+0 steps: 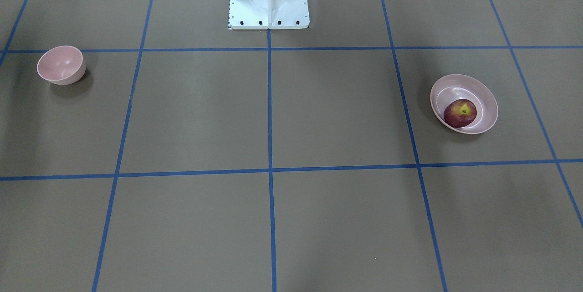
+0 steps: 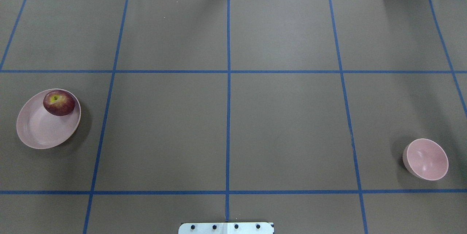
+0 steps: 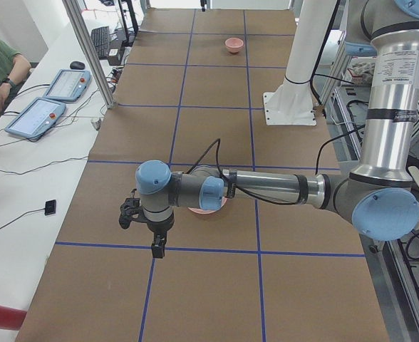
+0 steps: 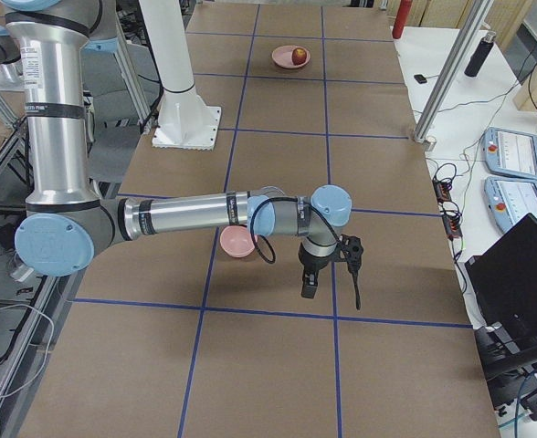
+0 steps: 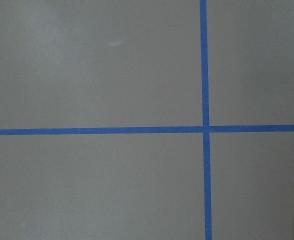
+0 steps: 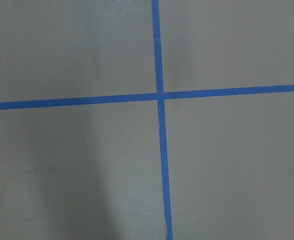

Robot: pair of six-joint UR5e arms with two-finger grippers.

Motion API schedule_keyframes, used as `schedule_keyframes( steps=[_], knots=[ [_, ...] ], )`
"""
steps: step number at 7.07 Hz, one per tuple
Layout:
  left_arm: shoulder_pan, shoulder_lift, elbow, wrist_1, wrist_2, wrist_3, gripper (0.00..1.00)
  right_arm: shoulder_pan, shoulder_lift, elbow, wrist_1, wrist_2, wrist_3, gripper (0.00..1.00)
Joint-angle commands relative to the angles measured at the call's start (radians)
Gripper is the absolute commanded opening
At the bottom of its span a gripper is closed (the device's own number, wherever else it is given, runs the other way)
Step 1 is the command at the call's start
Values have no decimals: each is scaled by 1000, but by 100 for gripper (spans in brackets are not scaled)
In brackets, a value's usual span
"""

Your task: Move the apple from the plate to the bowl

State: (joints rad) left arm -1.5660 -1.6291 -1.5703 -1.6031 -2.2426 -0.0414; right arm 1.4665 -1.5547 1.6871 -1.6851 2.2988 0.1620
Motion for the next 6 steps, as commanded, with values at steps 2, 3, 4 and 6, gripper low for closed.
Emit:
schedule_keyframes(
  steps=[2,3,4,6],
  knots=[
    [0,2,0,0,-2,0,99,2,-4,3,1,14,-1,100],
    [0,0,-4,0,-2,0,99,2,-4,2,1,14,-2,100],
    [0,0,-4,0,-3,0,99,2,-4,2,2,11,-4,100],
    [1,0,-10,-4,-29,0,99,2,5,8,2,4,4,100]
  ],
)
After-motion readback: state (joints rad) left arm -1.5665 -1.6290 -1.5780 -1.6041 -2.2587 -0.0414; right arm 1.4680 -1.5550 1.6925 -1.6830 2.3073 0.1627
